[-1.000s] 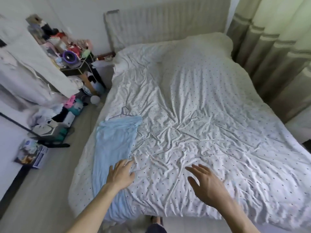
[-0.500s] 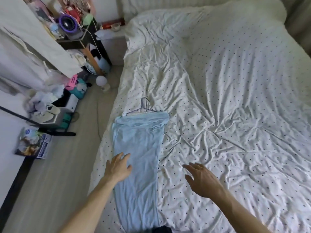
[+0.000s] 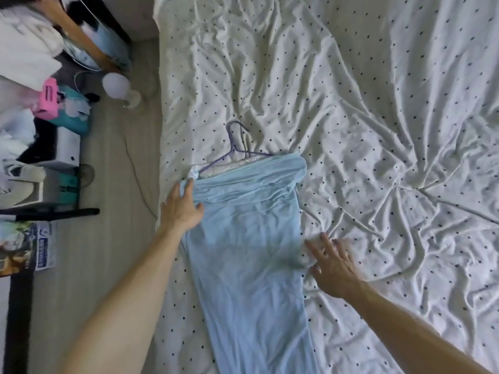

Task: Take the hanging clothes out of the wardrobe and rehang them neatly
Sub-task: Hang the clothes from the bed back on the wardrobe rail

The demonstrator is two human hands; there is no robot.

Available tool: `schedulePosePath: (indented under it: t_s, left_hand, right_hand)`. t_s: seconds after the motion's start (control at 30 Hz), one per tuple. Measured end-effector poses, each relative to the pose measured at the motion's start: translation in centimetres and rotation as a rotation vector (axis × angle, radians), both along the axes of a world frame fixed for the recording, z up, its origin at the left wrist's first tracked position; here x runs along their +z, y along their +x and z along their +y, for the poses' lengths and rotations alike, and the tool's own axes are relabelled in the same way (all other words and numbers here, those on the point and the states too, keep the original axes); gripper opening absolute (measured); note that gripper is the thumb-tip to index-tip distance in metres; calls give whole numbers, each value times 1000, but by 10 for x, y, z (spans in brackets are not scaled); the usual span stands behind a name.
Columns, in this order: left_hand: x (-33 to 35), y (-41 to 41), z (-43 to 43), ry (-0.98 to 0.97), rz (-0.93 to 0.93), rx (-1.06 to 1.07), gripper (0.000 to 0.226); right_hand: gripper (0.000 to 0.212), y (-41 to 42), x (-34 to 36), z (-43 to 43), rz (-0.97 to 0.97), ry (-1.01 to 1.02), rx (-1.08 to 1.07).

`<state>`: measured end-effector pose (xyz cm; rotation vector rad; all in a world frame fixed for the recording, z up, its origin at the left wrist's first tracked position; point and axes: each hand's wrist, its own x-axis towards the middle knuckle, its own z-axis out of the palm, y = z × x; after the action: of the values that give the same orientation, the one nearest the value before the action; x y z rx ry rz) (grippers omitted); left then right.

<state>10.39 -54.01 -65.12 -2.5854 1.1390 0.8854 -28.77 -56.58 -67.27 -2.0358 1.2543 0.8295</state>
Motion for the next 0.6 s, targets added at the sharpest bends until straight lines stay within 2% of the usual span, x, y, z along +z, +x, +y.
schedulePosePath:
  t_s: [0.1,0.23,0.47,0.6]
  left_hand:
    - [-24,26,-19,-88,-6,72,75]
    - [-42,41,-37,-62,-6,48,61]
    - [-17,21,-28,-164,33,129,29]
    - [25,-28,7,-210,150,218,21]
  right_hand:
    - [82,4,-18,7,48,36,-17]
    - [84,1,-22,8,54,26,-26]
    - [62,0,-24,-14,27,113,-28]
    - [55,17,33,-19,-95,184,-282]
